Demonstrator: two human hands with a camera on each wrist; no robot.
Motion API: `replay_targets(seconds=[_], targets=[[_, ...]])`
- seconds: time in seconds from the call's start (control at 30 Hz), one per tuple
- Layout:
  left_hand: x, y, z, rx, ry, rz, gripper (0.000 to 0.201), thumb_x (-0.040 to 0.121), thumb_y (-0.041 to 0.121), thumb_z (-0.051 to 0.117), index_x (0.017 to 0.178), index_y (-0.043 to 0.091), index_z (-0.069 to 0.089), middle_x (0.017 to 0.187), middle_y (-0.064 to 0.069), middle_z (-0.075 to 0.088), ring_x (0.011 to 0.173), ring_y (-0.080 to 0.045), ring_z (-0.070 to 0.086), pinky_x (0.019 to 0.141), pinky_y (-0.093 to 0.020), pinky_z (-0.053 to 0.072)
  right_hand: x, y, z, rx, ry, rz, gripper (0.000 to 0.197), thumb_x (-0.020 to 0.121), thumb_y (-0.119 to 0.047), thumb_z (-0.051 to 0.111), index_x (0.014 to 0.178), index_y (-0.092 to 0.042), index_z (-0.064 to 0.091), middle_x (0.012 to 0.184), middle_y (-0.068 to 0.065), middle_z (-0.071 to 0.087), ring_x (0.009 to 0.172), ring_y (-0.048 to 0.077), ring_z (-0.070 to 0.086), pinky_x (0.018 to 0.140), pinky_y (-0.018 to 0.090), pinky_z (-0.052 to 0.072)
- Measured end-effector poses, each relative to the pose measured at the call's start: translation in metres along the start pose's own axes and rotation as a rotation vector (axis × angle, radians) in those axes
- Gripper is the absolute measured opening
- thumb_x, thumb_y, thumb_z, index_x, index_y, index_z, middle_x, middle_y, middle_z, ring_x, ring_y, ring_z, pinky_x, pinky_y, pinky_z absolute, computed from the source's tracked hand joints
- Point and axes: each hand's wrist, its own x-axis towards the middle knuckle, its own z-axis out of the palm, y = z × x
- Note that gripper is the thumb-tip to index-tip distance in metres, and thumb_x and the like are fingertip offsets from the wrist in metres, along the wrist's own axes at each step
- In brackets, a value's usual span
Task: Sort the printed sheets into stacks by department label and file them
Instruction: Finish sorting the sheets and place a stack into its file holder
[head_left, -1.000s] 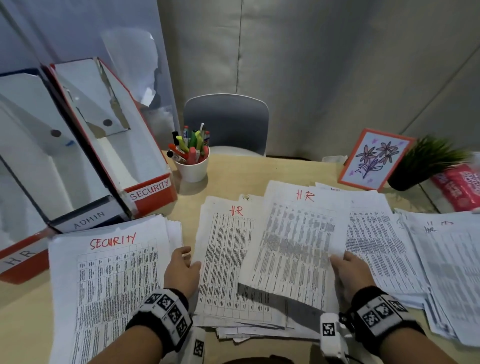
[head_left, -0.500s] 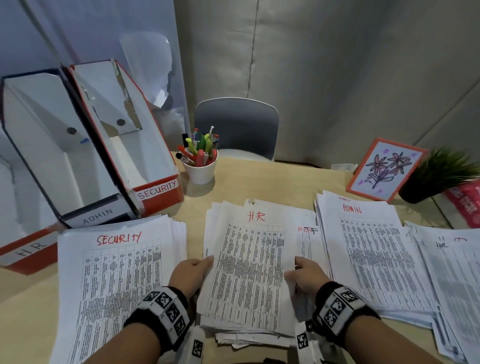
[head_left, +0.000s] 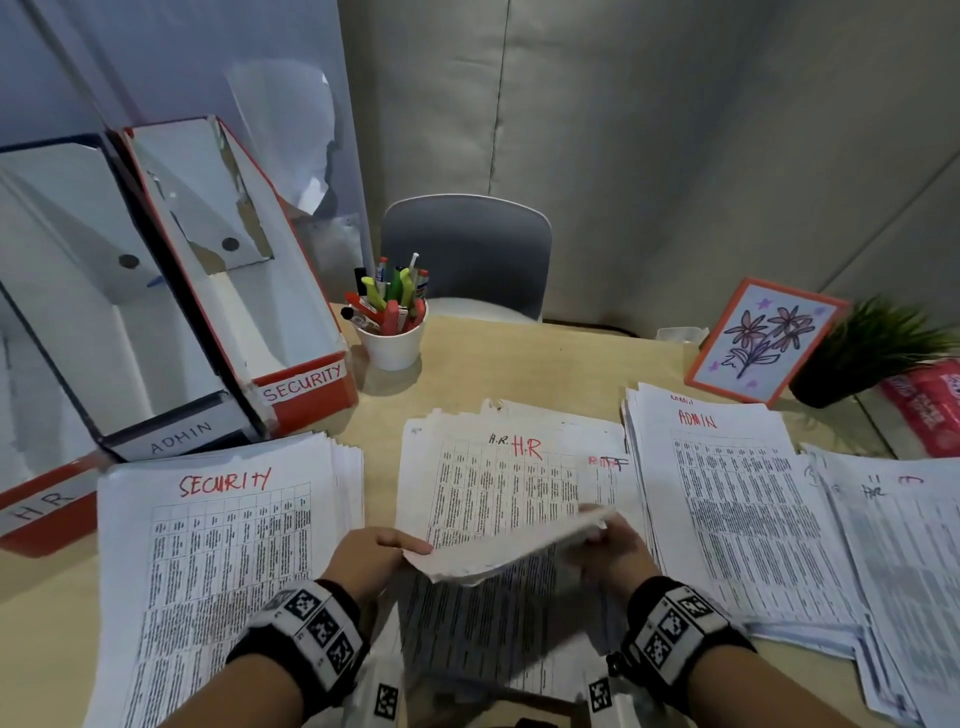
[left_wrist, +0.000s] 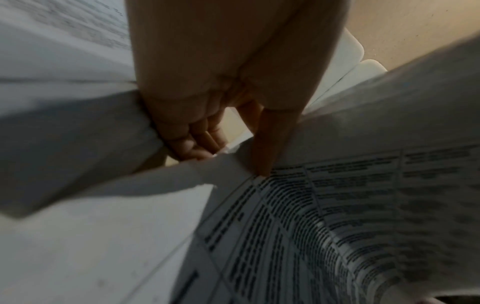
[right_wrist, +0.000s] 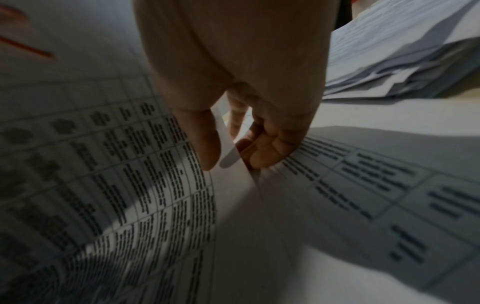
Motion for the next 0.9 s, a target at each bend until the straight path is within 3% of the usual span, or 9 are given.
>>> replay_targets(seconds=[0.1, 0.2, 0.27, 0.43, 0.5, 0.57, 0.63, 0.73, 0.9], targets=[[0.001, -0.003, -0.001, -0.008, -0.009, 0.01, 0.041, 0.078, -0.017, 0.052, 0.061, 0.011, 0.076, 0.068, 0.0, 0.072, 0.061, -0.013, 0.064, 0.053, -0.018, 0.048, -0.006, -0.007, -0.001, 0.247, -0.073, 0.012, 0.02, 0.064, 0.01, 0.064, 0.079, -0.002, 0.062, 0.069, 0.014, 0.061, 0.044, 0.015, 0.06, 0.038, 0.022, 0.047], [0.002, -0.006, -0.005, 0.014, -0.041, 0.025, 0.044, 0.078, -0.016, 0.054, 0.059, 0.016, 0.077, 0.083, 0.0, 0.075, 0.087, -0.023, 0.069, 0.08, -0.035, 0.056, -0.007, -0.002, -0.01, 0.074, -0.068, -0.062, 0.019, 0.07, 0.015, 0.061, 0.068, -0.001, 0.07, 0.077, 0.014, 0.067, 0.058, 0.018, 0.065, 0.052, 0.023, 0.051], [-0.001, -0.006, -0.006, 0.052, -0.056, 0.047, 0.045, 0.078, -0.014, 0.056, 0.058, 0.02, 0.077, 0.086, 0.003, 0.074, 0.089, -0.019, 0.068, 0.081, -0.032, 0.055, -0.006, 0.003, -0.017, -0.001, -0.041, -0.081, 0.032, 0.074, 0.013, 0.06, 0.061, -0.012, 0.074, 0.084, 0.011, 0.07, 0.073, 0.027, 0.065, 0.066, 0.03, 0.052], [-0.008, -0.001, -0.011, 0.041, -0.083, 0.129, 0.027, 0.076, -0.001, 0.073, 0.067, 0.024, 0.077, 0.097, 0.001, 0.071, 0.096, -0.019, 0.067, 0.092, -0.037, 0.053, -0.011, 0.001, -0.017, 0.131, 0.008, -0.13, 0.011, 0.065, 0.002, 0.066, 0.063, -0.007, 0.073, 0.079, 0.012, 0.069, 0.067, 0.027, 0.063, 0.054, 0.024, 0.05], [-0.013, 0.0, -0.014, 0.154, -0.102, 0.266, 0.028, 0.08, 0.017, 0.075, 0.072, 0.043, 0.075, 0.118, 0.007, 0.056, 0.109, -0.014, 0.056, 0.097, -0.034, 0.047, -0.012, 0.002, -0.018, 0.152, 0.019, -0.155, 0.009, 0.073, 0.004, 0.068, 0.068, -0.002, 0.071, 0.071, 0.006, 0.068, 0.06, 0.019, 0.06, 0.048, 0.018, 0.046], [-0.018, 0.003, -0.016, 0.241, -0.085, 0.38, 0.008, 0.079, 0.038, 0.069, 0.082, 0.043, 0.074, 0.13, 0.012, 0.042, 0.117, -0.009, 0.045, 0.1, -0.031, 0.041, -0.01, 0.003, -0.018, 0.122, 0.021, -0.161, 0.013, 0.079, 0.008, 0.067, 0.071, -0.002, 0.07, 0.06, -0.002, 0.065, 0.054, 0.012, 0.057, 0.047, 0.015, 0.043], [-0.019, 0.005, -0.017, 0.244, -0.036, 0.431, 0.007, 0.081, 0.034, 0.07, 0.084, 0.033, 0.076, 0.128, 0.012, 0.05, 0.111, -0.01, 0.054, 0.092, -0.028, 0.048, -0.01, 0.002, -0.018, 0.048, 0.051, -0.189, 0.01, 0.075, 0.002, 0.072, 0.072, -0.007, 0.069, 0.056, -0.005, 0.062, 0.054, 0.01, 0.055, 0.05, 0.016, 0.042], [-0.021, 0.011, -0.016, 0.096, 0.054, 0.307, 0.013, 0.078, 0.015, 0.077, 0.068, 0.025, 0.077, 0.08, 0.002, 0.074, 0.069, -0.026, 0.068, 0.059, -0.038, 0.054, -0.01, 0.001, -0.015, 0.014, 0.061, -0.206, 0.012, 0.079, 0.001, 0.071, 0.082, -0.011, 0.07, 0.07, 0.001, 0.068, 0.065, 0.014, 0.061, 0.062, 0.025, 0.048], [-0.02, 0.014, -0.013, -0.097, 0.122, 0.24, 0.015, 0.064, 0.006, 0.085, 0.075, 0.002, 0.075, 0.063, -0.001, 0.073, 0.055, -0.002, 0.067, 0.049, -0.01, 0.048, -0.013, -0.005, -0.016, 0.08, 0.064, -0.156, 0.013, 0.08, 0.007, 0.067, 0.082, -0.005, 0.071, 0.077, 0.01, 0.072, 0.069, 0.022, 0.066, 0.064, 0.031, 0.057]])
